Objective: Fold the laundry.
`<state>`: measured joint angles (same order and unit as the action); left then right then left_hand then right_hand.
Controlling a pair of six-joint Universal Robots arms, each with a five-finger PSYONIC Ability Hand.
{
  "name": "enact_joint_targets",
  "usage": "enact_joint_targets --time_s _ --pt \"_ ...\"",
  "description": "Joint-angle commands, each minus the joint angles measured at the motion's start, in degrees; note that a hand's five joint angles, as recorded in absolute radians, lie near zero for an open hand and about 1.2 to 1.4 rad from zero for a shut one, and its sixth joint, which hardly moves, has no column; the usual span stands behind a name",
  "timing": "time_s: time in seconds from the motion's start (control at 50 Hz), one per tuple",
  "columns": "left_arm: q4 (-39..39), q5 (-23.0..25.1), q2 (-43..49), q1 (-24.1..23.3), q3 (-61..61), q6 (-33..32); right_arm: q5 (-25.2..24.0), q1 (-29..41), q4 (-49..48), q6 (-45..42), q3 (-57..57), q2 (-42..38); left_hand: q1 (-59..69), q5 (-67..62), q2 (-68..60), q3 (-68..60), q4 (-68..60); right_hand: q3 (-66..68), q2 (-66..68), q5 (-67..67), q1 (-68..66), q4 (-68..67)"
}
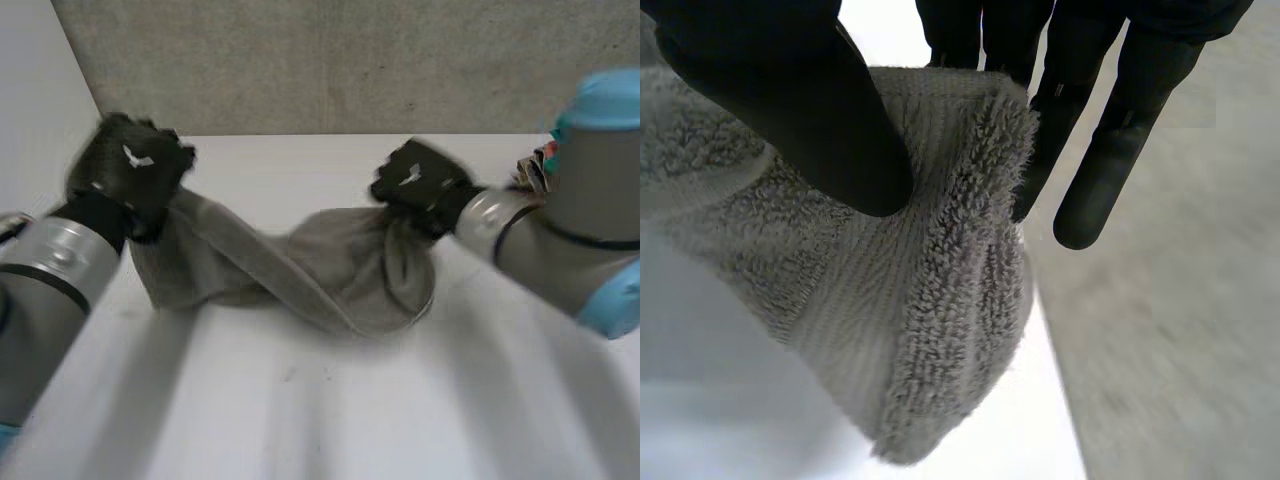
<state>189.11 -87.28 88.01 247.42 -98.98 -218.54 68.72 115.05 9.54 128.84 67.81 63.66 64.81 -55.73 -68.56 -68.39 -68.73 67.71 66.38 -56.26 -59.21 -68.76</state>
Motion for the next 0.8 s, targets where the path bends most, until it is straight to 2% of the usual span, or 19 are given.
enact_joint_targets --time_s 0.02,0.1,0.14,0.22,0.28,0.38,0.44,0.52,0.58,0.64,0.68,0.72,0.8 --pt "-2.08 -0.62 -7.76 4.03 0.28 1.36 5.02 -8.51 5.57 5.28 1.97 12.79 15.19 -14.27 -11.44 -11.61 -11.27 12.29 13.62 -13.74 -20.79 -11.24" --pt "-5.5 -0.35 -8.91 5.71 0.01 1.45 4.41 -13.61 15.91 4.32 2.06 19.47 15.19 -14.27 -11.44 -11.61 -11.27 12.29 13.62 -13.74 -20.79 -11.24" --pt "-7.7 0.0 -8.73 6.06 -0.6 1.8 4.06 -14.76 18.92 3.18 2.5 19.75 15.19 -14.27 -11.44 -11.61 -11.27 12.29 13.62 -13.74 -20.79 -11.24" --pt "-9.64 0.7 -5.23 5.71 -2.62 3.56 3.7 -15.38 23.07 -0.6 4.43 14.13 15.19 -14.27 -11.44 -11.61 -11.27 12.29 13.62 -13.74 -20.79 -11.24" --pt "-9.2 0.79 2.74 4.75 -2.1 5.22 4.58 -14.94 22.89 -2.1 4.7 9.38 15.19 -14.27 -11.44 -11.61 -11.27 12.29 13.62 -13.74 -20.79 -11.24" --pt "-4.99 0.09 15.33 2.99 4.92 5.58 4.94 -14.67 19.65 -1.31 1.54 3.23 15.19 -14.27 -11.44 -11.61 -11.27 12.29 13.62 -13.74 -20.79 -11.24" --pt "-2.01 -1.05 22.87 1.76 13.06 5.14 5.72 -14.59 13.07 1.23 -1.62 -1.43 15.19 -14.27 -11.44 -11.61 -11.27 12.29 13.62 -13.74 -20.79 -11.24" --pt "-1.47 -4.12 28.86 0.96 23.18 5.14 7.22 -14.59 4.71 5.63 -2.07 -3.02 15.19 -14.27 -11.44 -11.61 -11.27 12.29 13.62 -13.74 -20.79 -11.24" --pt "-1.55 -5.01 30.9 0.87 26.37 5.49 7.92 -14.32 1.2 6.86 -0.84 -3.72 15.19 -14.27 -11.44 -11.61 -11.27 12.29 13.62 -13.74 -20.79 -11.24" --pt "-1.47 -4.75 31.7 0.61 26.56 5.32 7.92 -14.32 1.01 7.13 -0.22 -4.6 15.19 -14.27 -11.44 -11.61 -11.27 4.48 5.8 -5.92 -12.97 -3.42" --pt "-1.64 -4.75 31.96 0.0 25.77 5.58 8.36 -14.32 1.01 7.3 -0.05 -5.13 15.19 -14.27 -11.44 -11.61 -11.27 -12.8 -11.48 11.36 4.31 13.86" --pt "-1.55 -4.75 32.05 -0.44 24.8 5.67 8.8 -14.32 1.01 7.04 0.13 -5.3 15.19 -14.27 -11.44 -11.61 -11.27 -22.09 -20.77 20.65 13.6 23.15" --pt "-1.11 -4.57 32.05 -0.88 21.9 5.67 8.72 -14.41 1.1 6.43 0.04 -5.92 15.19 -14.27 -11.44 -11.61 -11.27 -23.13 -21.8 21.68 14.63 24.18"
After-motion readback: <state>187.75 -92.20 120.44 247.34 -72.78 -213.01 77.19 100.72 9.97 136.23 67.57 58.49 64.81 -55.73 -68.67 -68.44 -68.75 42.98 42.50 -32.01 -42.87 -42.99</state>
